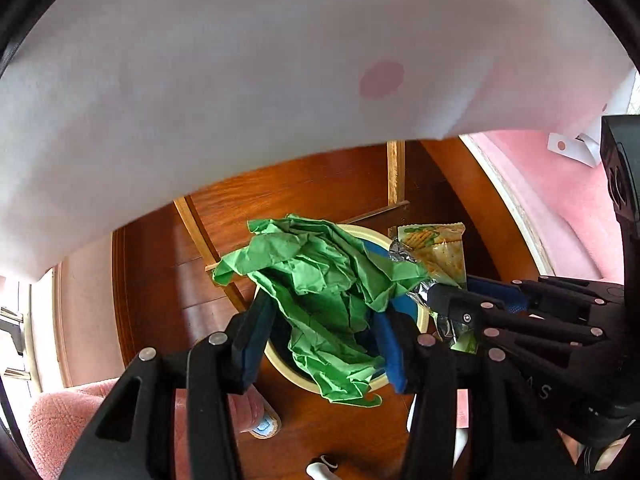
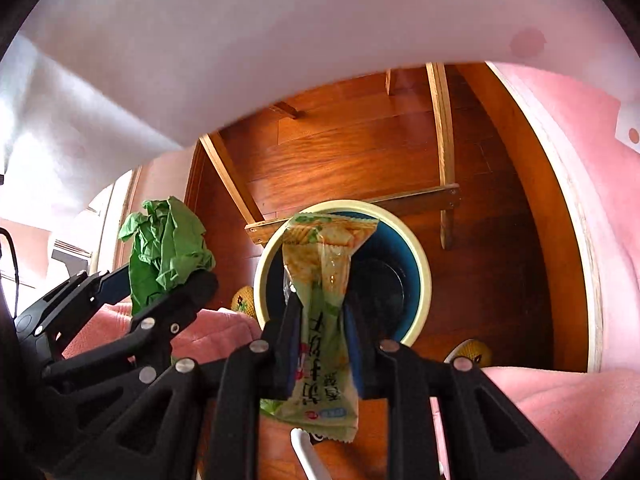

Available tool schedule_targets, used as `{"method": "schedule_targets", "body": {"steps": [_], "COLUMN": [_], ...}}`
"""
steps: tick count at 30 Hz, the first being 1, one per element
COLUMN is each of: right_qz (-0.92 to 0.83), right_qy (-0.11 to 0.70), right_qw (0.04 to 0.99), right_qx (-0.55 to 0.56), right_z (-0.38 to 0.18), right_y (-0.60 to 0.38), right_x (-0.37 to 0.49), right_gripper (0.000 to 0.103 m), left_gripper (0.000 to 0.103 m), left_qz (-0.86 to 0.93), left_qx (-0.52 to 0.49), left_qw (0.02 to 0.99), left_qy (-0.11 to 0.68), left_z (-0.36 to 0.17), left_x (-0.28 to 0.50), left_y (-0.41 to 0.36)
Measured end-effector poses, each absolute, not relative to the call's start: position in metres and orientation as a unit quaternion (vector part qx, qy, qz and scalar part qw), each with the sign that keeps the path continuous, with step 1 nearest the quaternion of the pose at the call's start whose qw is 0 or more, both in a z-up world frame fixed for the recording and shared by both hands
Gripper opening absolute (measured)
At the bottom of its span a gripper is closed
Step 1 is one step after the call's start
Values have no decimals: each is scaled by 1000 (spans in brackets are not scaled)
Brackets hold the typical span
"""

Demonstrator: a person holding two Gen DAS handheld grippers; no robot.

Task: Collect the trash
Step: 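Lower both held items over the trash bin and open both grippers, then raise both tools back over the table toward the red packet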

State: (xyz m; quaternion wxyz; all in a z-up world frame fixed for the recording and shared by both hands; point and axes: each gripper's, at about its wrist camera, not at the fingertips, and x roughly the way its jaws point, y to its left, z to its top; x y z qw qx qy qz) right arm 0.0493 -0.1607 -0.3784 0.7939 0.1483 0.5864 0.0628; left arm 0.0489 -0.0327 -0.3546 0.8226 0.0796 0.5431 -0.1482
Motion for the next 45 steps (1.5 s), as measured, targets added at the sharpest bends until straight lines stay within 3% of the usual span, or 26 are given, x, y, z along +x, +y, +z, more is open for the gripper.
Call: {"method": "schedule_targets", "body": {"steps": [7, 11, 24, 36, 45], "right_qz": [44, 38, 34, 45, 55], "right_qy": [594, 599, 601, 585, 558], "right_qw": [788, 784, 778, 795, 816], "right_qx": [157, 161, 180, 155, 140], "right_z": [-394, -397, -405, -384, -334], "right_y": [-166, -168, -177, -172, -174], "right_x": [54, 53, 56, 50, 29], "right_gripper": [41, 44, 67, 68, 68], "left_gripper": [73, 90, 97, 97, 97], "left_qz": [-113, -99, -83, -87, -113], "left_qx": [78, 67, 56, 50, 65], "left_qw": [820, 817, 819, 826, 853], "left_qy": [557, 564, 565, 554, 506], "left_z": [-365, -366, -368, -345, -296], "left_x": [58, 63, 68, 56, 33], "left_y": [-19, -9, -10, -6, -7]}}
